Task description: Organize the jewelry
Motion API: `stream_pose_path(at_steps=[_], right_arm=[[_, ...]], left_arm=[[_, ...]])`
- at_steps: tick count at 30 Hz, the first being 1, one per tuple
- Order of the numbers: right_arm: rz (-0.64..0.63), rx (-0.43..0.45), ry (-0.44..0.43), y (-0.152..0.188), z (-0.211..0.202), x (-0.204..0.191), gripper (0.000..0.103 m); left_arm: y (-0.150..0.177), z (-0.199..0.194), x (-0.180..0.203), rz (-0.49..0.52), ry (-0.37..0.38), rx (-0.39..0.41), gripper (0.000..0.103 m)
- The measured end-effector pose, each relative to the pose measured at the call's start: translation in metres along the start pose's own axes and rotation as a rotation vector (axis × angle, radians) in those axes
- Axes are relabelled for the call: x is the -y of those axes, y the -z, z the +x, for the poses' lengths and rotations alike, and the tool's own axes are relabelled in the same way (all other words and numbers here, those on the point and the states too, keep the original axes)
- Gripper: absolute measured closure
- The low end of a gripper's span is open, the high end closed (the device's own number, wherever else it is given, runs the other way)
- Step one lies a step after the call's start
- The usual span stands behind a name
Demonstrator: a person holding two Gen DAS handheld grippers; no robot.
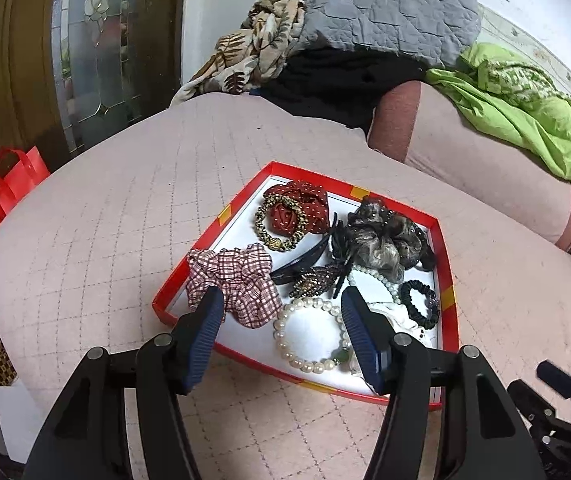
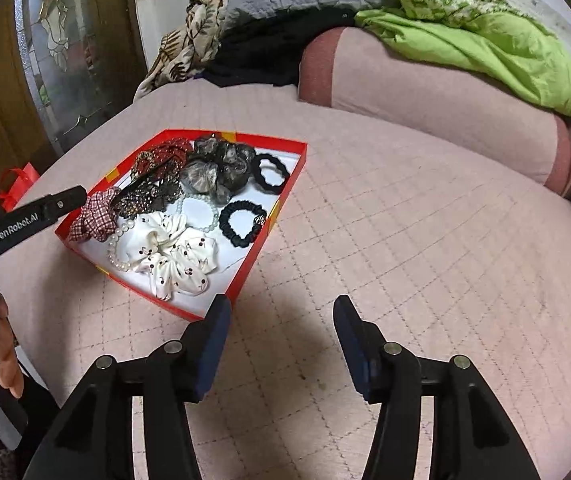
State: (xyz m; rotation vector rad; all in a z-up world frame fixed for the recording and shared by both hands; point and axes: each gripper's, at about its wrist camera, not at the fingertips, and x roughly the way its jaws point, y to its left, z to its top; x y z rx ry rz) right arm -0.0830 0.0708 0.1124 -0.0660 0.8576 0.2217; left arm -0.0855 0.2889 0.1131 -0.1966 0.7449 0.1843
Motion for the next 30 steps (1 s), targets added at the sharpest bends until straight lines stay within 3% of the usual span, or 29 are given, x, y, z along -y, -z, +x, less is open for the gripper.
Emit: stream_pose_path(at_steps=[5,9,18,21,30], right_arm=[[0.004,0.029,0.025,0.003,-0.014,0.001,0.038],[0.011,0.048,0.038,0.005,-0.027,0.003,0.037],[0.045,0.095,0.03,0.011,-0.054,0.011,0.033],[0.044,0.114,0.041,0.014,-0.061,0.013,0.031],[0.082,0.133,0.037,0.023,-0.073,0.028,0.03]], left_arm=[[0.003,-0.011,0.009,0.032,-0.02,0.026,0.042],[0.004,-0.03,0.017,0.032,-0.033,0.074,0.032],[0.023,-0.082,0.037,0.093,-0.071,0.16,0.021],[0.026,-0.1,0.038,0.066,-0.079,0.205,0.013],[0.028,-0.152,0.049,0.056,-0.147,0.352,0.005]])
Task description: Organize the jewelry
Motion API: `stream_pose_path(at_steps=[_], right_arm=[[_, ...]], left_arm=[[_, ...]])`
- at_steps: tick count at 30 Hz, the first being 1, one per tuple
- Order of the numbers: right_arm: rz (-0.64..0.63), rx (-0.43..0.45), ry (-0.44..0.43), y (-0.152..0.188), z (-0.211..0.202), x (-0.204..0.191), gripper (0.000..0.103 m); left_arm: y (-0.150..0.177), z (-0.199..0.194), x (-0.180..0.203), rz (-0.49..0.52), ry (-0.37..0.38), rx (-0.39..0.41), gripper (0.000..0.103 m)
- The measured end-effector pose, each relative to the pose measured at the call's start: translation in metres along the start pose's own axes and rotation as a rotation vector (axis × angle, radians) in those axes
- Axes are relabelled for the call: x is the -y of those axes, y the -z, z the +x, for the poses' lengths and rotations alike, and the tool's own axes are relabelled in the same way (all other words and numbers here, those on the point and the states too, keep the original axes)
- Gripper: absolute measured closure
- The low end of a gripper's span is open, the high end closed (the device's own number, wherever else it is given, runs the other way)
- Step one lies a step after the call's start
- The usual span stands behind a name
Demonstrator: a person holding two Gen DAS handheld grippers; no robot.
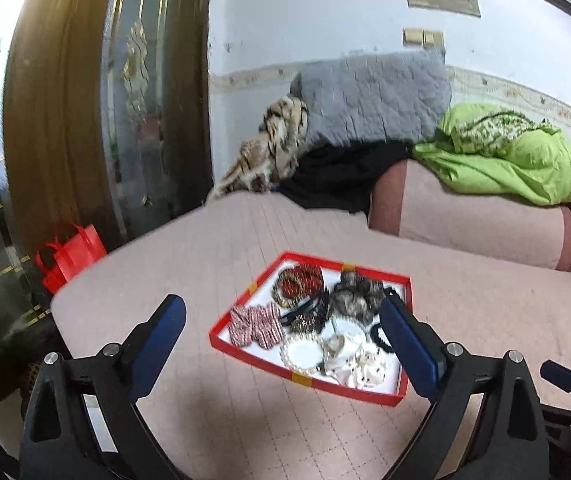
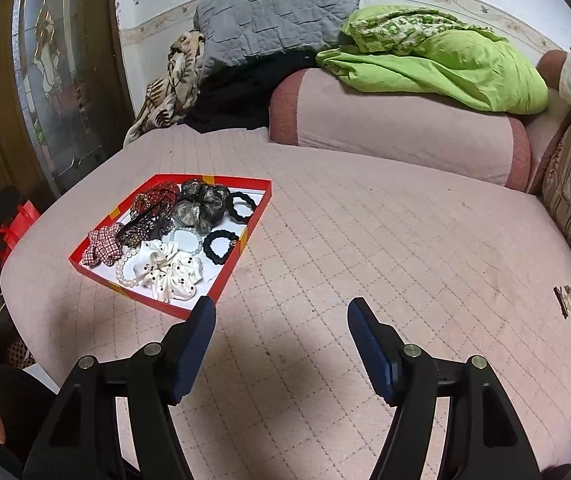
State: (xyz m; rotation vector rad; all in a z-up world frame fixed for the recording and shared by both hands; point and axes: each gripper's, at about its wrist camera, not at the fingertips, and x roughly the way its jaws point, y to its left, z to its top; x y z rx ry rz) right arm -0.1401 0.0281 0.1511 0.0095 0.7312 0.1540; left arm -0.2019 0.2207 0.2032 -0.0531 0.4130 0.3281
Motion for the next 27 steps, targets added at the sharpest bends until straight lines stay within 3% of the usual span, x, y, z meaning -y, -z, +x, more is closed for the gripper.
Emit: stream_pose_path(at_steps=[11,17,21,27], right_arm=[[0.025,0.035,-0.007,0.001,-0.015,0.011,0.027],[0.019,0.039,-0.011,0.004,-0.02,0.008,0.027],[0.007,0.052,-0.002,0.005,-0.026,0.006,0.026],[-0.009,0.038,0.018,0.007,-0.024,0.002,0.025]], left_arm=[[-0.015,-0.031,0.008,-0.005,-0.02,0.053,0.0],[-0.015,-0.04,0.007,0.0,-0.068,0.065,0.0],[-0.014,-0.05,0.004,-0.012,-0.044,0.101,0.0],[-0.01,-0.043,0.013,0.034,-0.004,0.034,0.0]])
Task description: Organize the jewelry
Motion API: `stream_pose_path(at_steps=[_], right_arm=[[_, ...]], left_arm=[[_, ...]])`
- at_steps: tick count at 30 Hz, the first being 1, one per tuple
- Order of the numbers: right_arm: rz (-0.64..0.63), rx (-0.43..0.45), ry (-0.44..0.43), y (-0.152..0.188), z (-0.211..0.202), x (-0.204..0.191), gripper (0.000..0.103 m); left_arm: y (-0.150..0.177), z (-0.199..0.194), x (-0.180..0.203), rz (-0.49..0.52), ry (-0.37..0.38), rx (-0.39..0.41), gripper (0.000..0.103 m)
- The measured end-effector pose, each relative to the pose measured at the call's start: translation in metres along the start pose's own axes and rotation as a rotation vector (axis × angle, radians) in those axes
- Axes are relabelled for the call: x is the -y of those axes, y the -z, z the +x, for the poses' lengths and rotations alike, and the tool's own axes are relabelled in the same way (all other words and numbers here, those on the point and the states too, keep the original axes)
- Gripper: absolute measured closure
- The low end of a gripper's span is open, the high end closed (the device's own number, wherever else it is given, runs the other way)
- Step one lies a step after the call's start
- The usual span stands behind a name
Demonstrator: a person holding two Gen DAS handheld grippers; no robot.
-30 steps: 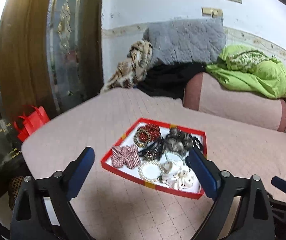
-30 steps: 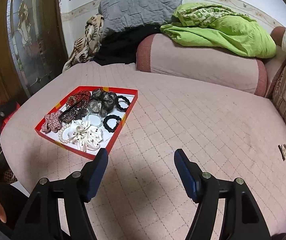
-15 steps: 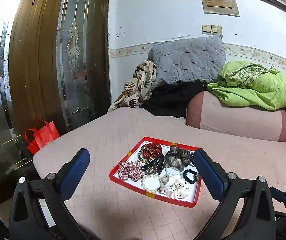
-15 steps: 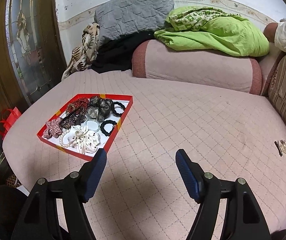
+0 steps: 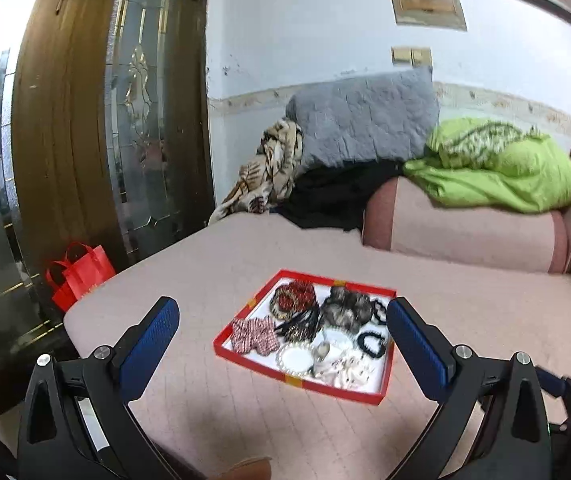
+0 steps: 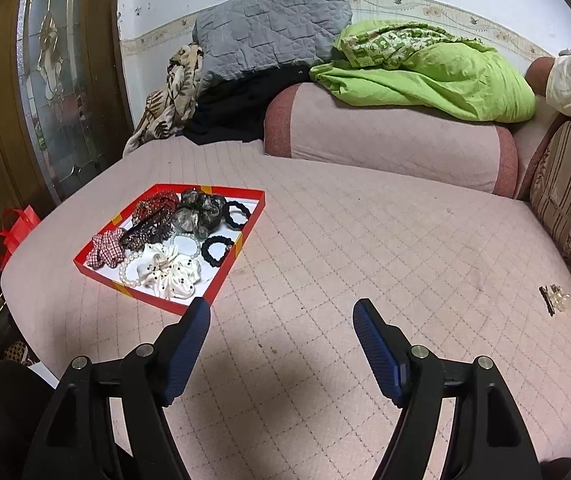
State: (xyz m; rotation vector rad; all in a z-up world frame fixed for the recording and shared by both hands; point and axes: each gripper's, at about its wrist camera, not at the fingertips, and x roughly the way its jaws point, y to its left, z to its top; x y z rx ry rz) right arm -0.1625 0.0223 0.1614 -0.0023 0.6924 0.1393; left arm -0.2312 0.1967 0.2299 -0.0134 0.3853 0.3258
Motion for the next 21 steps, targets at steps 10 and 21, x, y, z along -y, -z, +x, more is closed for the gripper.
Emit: stream_pose_path(at_steps=[10,21], right_arm=[[0.002,-0.026,0.052,0.003,0.004,0.003,0.025],[-0.008,-0.051,0.064,0.006,0.01,0.002,0.024]], left_arm=[[0.02,0.025,0.009,0.028,0.031,-0.136,0.0],[0.038,0.04,0.013,0.046,0.039,-0.22,0.0]])
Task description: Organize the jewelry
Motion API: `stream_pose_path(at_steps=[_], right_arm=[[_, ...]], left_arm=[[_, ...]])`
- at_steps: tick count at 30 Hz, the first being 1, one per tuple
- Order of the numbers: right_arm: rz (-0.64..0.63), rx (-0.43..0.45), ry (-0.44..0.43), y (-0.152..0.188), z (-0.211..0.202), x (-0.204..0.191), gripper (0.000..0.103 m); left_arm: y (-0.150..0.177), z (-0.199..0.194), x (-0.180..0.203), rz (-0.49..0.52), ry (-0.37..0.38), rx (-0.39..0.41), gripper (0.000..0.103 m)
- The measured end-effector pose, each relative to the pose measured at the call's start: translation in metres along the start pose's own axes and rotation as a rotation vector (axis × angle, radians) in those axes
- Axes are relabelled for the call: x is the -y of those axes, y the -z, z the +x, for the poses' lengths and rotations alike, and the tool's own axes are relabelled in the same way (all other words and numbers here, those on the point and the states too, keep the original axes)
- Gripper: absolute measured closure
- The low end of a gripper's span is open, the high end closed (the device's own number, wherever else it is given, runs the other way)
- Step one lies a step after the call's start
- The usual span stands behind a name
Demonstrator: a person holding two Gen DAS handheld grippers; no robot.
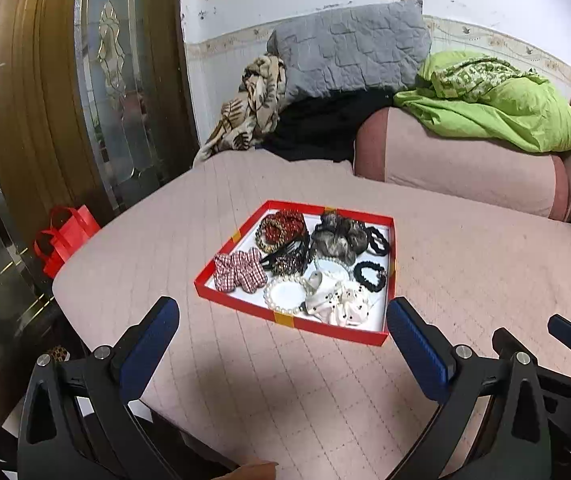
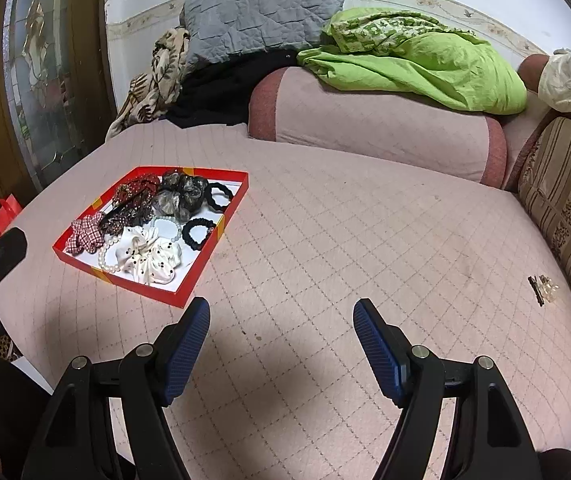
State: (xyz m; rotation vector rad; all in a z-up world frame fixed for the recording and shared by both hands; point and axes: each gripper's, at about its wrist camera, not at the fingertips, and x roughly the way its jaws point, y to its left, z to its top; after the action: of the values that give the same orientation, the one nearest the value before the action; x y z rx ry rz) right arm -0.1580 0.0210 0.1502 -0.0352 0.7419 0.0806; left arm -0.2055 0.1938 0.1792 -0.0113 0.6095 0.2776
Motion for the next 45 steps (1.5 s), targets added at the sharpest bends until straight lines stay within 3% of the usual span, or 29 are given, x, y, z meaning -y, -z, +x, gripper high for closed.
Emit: stream_pose_path(at_steps=[16,45], right_arm=[[-0.02,-0.015,0.002,0.003,0.004,-0.007,0.023],[-0.022,-0.027,0.011,0.007,0.006,-0.01,0.019]], left_arm=[[0.007,0.018,-0.005,-0.013,-0.013,-0.069,0.0],[0.01,0.026,-0.009,-0.032,0.035,-0.132,0.0]])
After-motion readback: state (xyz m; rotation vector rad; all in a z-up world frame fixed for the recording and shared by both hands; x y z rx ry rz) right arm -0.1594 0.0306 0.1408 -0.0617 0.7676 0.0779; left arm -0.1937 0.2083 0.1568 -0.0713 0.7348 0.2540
